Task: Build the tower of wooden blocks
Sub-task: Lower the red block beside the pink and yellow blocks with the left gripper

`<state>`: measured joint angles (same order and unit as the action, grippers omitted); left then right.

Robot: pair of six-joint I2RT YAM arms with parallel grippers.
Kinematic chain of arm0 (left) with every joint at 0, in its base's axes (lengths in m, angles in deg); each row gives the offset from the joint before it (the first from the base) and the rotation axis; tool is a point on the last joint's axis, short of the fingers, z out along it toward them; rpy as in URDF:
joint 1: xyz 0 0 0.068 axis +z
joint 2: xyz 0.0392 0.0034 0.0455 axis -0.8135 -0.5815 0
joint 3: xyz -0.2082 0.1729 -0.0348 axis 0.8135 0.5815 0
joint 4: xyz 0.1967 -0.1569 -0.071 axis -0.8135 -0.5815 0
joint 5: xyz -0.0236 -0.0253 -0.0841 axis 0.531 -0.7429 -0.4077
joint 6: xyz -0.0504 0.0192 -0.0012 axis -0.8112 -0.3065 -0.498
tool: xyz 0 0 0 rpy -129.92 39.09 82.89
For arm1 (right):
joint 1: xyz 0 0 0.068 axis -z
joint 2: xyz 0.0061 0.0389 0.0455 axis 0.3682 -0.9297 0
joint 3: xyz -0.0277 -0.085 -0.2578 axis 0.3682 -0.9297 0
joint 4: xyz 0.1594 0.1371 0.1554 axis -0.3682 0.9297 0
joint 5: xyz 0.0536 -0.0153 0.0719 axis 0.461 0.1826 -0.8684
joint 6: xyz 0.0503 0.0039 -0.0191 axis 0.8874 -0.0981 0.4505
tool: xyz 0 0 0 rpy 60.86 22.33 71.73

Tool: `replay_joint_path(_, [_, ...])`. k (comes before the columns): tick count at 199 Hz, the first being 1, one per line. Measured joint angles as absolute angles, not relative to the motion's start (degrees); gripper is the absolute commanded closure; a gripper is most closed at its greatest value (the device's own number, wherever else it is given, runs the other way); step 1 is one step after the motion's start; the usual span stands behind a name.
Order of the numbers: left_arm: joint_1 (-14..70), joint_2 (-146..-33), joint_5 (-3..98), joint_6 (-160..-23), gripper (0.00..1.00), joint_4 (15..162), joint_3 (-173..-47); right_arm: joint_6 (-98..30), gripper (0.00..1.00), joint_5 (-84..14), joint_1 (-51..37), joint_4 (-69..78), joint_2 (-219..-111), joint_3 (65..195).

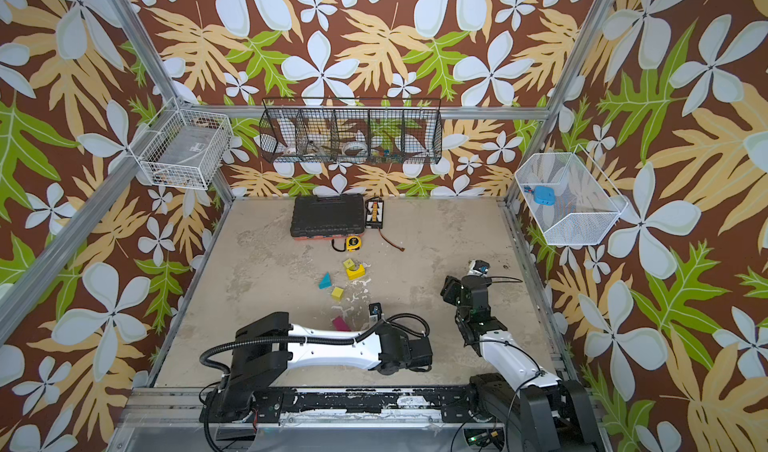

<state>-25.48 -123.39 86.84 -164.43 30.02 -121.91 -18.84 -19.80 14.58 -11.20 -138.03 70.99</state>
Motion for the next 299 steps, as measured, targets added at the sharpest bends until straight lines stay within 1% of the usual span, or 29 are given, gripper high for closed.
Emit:
replay_joint_path(125, [-25.5,-122.3,86.8,-163.2,0.48,31.9,-121.6,-18.8,0.34,-19.9,14.6,-11.2,-138.0,71.0])
replay_joint_path(135, [-25.5,-122.3,86.9,-163.1,0.51,31.9,-121.6,-18.8,0.34,-19.9,14.6,-11.2,-138.0,71.0])
replay_joint_path(299, [-25.5,-122.0,86.7,-162.1,0.50,33.9,-120.6,-18.8,0.34,-20.0,14.6,-11.2,-138.4,71.0])
